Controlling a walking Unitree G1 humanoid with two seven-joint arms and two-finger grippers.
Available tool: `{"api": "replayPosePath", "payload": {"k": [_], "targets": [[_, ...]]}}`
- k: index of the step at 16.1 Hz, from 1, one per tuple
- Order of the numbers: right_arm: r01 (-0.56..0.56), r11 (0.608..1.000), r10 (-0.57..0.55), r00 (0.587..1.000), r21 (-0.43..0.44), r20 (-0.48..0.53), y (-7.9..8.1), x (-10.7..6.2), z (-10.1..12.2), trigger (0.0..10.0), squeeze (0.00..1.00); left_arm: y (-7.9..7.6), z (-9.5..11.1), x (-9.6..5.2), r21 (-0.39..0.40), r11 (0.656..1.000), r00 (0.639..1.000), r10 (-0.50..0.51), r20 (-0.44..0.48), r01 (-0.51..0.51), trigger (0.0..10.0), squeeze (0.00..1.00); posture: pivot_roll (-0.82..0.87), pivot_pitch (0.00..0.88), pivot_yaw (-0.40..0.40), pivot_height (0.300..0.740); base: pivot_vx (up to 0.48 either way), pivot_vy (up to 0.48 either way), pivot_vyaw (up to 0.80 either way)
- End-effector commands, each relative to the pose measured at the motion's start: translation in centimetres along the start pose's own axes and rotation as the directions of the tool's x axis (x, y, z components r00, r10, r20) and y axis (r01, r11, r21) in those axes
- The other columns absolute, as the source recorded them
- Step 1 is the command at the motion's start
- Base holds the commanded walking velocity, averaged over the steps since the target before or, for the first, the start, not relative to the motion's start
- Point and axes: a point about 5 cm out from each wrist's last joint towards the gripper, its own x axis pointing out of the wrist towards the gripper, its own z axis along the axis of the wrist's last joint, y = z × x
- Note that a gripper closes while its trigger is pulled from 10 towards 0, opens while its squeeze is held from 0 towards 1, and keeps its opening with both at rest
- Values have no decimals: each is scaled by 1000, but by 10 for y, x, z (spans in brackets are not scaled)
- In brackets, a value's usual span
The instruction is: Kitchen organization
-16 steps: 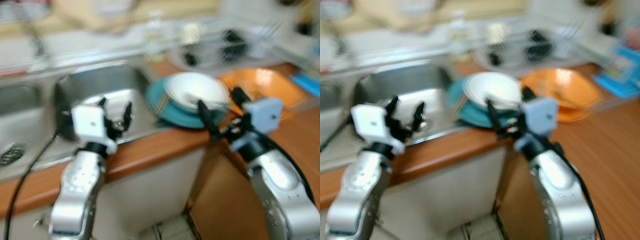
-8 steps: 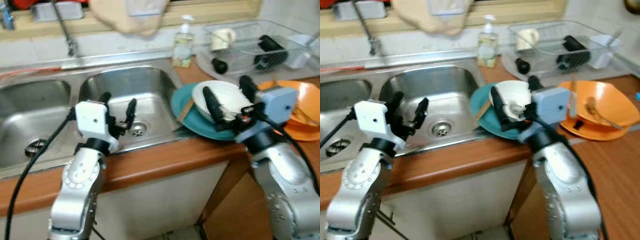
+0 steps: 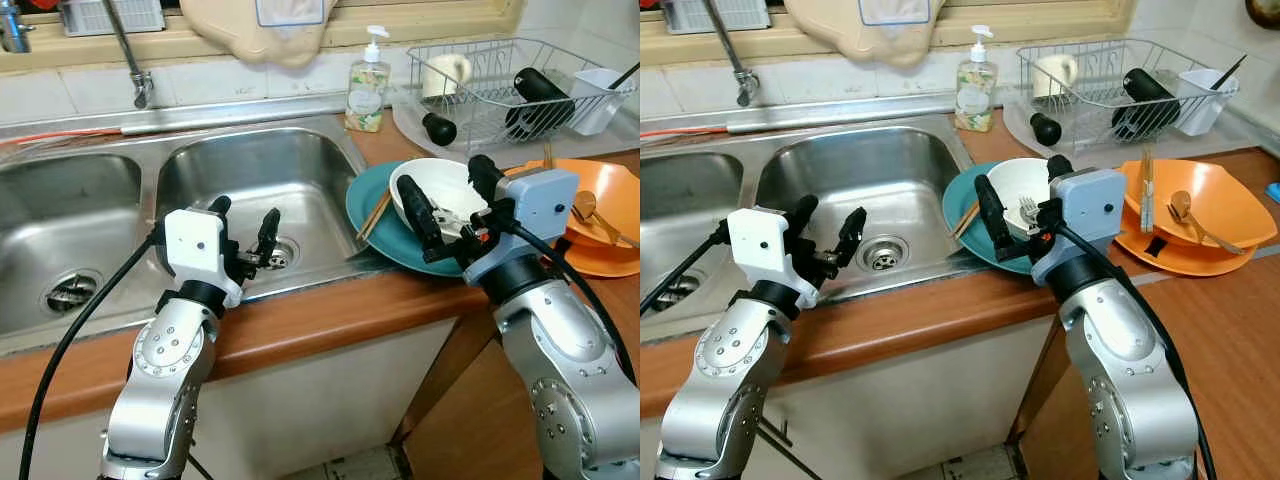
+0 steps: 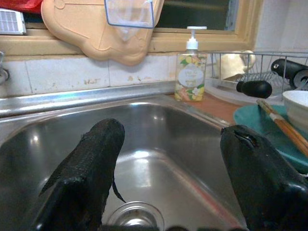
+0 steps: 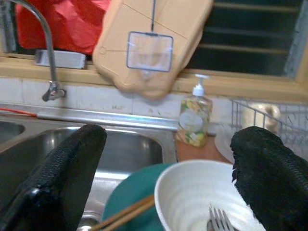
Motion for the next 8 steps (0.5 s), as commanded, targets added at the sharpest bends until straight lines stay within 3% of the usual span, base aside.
{"api": "replayPosePath", "payload": {"k": [1,8], "targets": [[35,999,-35,999,6,-37,-3,-1,-7,10000,0,1,-2,0,12,1000,1000,-1,-19,1,10000,0,-129,0,23,740,0,0,0],[66,998,-66,997,-5,-41,-11,-1,-9,10000,0,-2,-4,1,8,1000,1000,-14,-20,14,10000,0,-134,0,22,740,0,0,0]]}}
